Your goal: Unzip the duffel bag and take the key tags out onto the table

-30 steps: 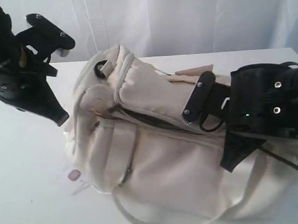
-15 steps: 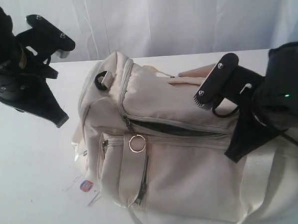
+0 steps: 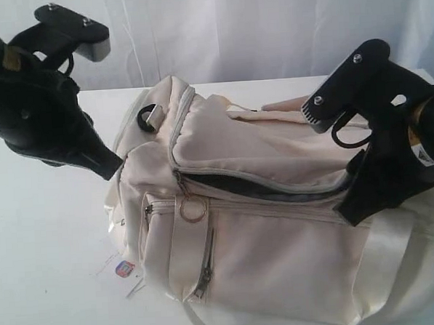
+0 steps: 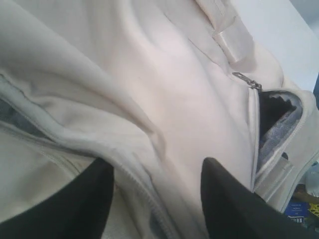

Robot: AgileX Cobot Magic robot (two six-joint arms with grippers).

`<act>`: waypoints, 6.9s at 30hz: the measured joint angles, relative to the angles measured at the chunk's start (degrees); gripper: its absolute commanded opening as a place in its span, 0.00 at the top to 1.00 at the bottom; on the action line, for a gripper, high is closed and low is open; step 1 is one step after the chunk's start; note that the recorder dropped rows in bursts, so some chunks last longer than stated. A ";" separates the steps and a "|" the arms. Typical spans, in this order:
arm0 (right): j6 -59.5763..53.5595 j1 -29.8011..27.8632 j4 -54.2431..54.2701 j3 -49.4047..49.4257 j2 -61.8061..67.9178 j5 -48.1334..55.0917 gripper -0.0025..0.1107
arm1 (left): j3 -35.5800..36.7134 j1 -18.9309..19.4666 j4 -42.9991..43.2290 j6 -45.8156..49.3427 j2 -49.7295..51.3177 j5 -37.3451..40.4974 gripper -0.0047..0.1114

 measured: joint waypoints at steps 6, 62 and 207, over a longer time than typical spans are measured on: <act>-0.10 0.00 1.90 0.00 -0.22 -0.36 0.53 | 5.31 0.00 -20.44 7.27 -4.84 -6.69 0.96; 2.25 0.00 6.75 0.00 -0.22 -5.11 0.54 | 7.13 -30.51 36.33 -59.45 -2.71 4.80 0.96; 1.46 0.00 11.90 0.00 -5.70 -8.43 0.54 | 3.08 -31.05 46.26 -62.37 12.61 6.81 0.96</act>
